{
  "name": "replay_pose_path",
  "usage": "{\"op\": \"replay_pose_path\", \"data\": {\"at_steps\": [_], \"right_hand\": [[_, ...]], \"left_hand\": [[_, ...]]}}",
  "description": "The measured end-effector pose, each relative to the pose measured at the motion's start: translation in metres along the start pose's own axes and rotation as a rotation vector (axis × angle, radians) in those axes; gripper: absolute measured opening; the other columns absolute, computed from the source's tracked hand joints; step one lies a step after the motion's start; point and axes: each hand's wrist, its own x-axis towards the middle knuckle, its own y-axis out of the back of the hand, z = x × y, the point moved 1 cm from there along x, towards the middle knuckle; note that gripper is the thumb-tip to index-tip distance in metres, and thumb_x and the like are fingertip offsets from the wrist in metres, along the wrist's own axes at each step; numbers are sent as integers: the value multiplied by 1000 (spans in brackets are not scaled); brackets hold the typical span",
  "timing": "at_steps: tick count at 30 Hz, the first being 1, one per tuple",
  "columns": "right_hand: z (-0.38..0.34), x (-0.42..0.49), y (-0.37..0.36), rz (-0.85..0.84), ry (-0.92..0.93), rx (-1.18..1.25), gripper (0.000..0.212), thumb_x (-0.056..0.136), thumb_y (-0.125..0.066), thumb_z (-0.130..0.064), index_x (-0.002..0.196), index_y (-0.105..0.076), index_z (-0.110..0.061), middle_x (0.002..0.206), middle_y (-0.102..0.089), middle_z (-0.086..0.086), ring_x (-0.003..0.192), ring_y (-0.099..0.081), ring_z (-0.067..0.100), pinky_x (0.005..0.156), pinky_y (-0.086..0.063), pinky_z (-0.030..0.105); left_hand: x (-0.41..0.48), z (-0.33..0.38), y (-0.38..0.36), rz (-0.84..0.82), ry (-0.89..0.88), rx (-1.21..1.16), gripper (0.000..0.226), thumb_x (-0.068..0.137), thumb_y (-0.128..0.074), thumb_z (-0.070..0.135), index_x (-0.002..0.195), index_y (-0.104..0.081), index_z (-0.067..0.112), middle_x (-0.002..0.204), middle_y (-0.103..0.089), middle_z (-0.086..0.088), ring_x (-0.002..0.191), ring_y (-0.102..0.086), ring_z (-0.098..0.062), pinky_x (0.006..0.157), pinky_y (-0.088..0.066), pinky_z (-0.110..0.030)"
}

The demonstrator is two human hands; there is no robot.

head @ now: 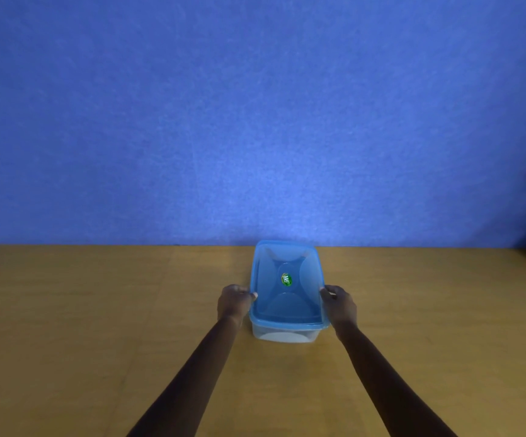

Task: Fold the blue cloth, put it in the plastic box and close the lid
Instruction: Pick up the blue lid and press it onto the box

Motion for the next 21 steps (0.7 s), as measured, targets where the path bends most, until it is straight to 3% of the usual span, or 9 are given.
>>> {"op": "replay_pose_path", "data": {"at_steps": [3, 5, 7, 10, 14, 18, 21], "right_hand": [[2, 3, -2, -34, -23, -21, 30, 93, -50, -20, 107, -67, 1, 106, -68, 18, 99, -61, 31, 75, -38, 28], [4, 7, -2, -48, -41, -29, 31, 93, -50, -21, 74, -67, -4, 82, -61, 16, 82, -55, 27, 71, -39, 31], [6, 8, -2, -33, -50, -31, 40, 93, -50, -22, 54, -50, -15, 73, -51, 10, 74, -46, 22, 66, -34, 30], [8, 8, -3, -47, -68, -40, 32, 94, -49, -24, 68, -54, -7, 77, -53, 11, 74, -47, 22, 64, -33, 27], [7, 10, -4, -79, -104, -44, 35, 94, -48, -28, 88, -65, 2, 84, -56, 11, 79, -50, 23, 65, -35, 26], [7, 12, -6, -108, -127, -67, 37, 96, -45, -28, 73, -59, -2, 81, -54, 15, 77, -50, 25, 67, -35, 30], [6, 13, -6, -131, -163, -50, 43, 97, -43, -28, 98, -61, 11, 87, -56, 18, 80, -52, 27, 67, -38, 30]], "left_hand": [[-1, 0, -1, -42, 57, -46, 6, 84, -63, 6, 88, -63, 1, 90, -62, -17, 83, -57, -26, 77, -53, -42], [0, -1, -2, -56, 94, -86, 16, 86, -61, 6, 99, -63, -3, 103, -64, -23, 88, -60, -30, 79, -53, -41], [0, -1, -2, -59, 112, -102, 24, 87, -59, 6, 107, -61, -7, 114, -64, -26, 98, -63, -36, 82, -53, -43], [0, -1, -2, -82, 135, -123, 26, 88, -58, 5, 109, -59, -10, 116, -63, -28, 94, -62, -34, 80, -53, -42], [2, 0, -3, -112, 167, -153, 31, 89, -57, 4, 115, -54, -13, 103, -60, -22, 90, -57, -30, 77, -51, -41], [2, 1, -3, -119, 168, -134, 33, 89, -56, 4, 117, -51, -14, 119, -59, -29, 91, -57, -31, 77, -52, -41], [3, 0, -2, -120, 170, -133, 34, 89, -57, 4, 117, -50, -14, 123, -58, -31, 91, -57, -31, 77, -52, -41]]}}
